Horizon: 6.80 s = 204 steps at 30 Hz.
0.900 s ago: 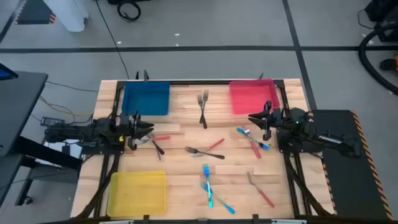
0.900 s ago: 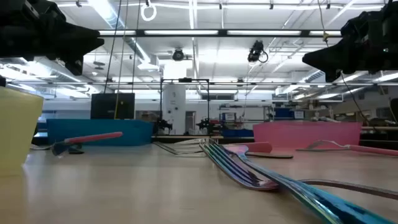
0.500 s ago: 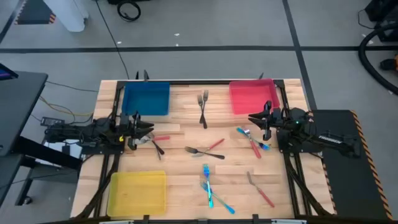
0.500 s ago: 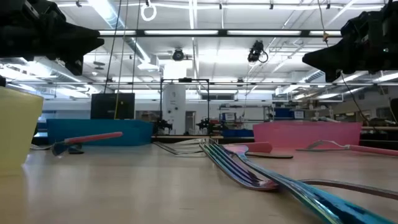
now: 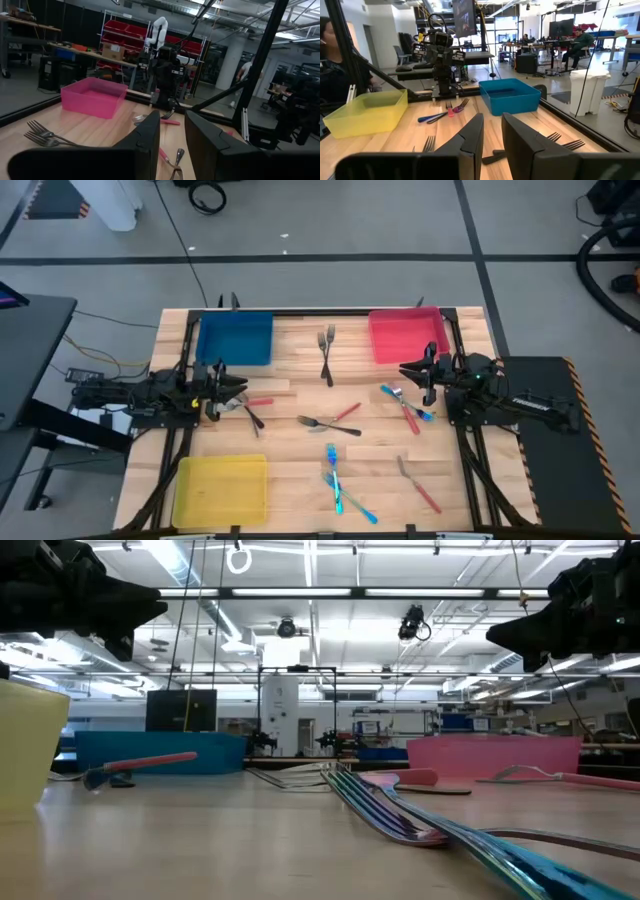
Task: Sort silverware by color (type)
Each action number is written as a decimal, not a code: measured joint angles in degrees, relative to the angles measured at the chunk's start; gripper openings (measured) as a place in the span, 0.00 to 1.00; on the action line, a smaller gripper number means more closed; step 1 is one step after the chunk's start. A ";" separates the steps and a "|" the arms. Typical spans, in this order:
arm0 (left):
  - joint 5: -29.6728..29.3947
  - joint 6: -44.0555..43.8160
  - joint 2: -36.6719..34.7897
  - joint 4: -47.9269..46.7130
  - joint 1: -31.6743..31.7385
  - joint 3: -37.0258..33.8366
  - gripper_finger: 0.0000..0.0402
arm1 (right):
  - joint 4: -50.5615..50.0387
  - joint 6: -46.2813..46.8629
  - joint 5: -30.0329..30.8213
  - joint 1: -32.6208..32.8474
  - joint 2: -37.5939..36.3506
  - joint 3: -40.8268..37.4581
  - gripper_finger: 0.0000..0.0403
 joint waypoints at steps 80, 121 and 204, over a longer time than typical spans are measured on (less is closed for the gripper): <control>-0.02 -0.01 -0.01 -0.01 0.00 -0.01 0.23 | 0.02 0.00 0.02 0.02 -0.01 0.00 0.19; -0.01 0.07 -0.02 0.00 0.02 -0.01 0.23 | 0.00 0.00 0.00 0.02 -0.02 0.00 0.19; -8.49 15.02 0.04 23.78 0.20 0.00 0.23 | 10.89 19.17 -3.07 0.01 0.00 0.00 0.19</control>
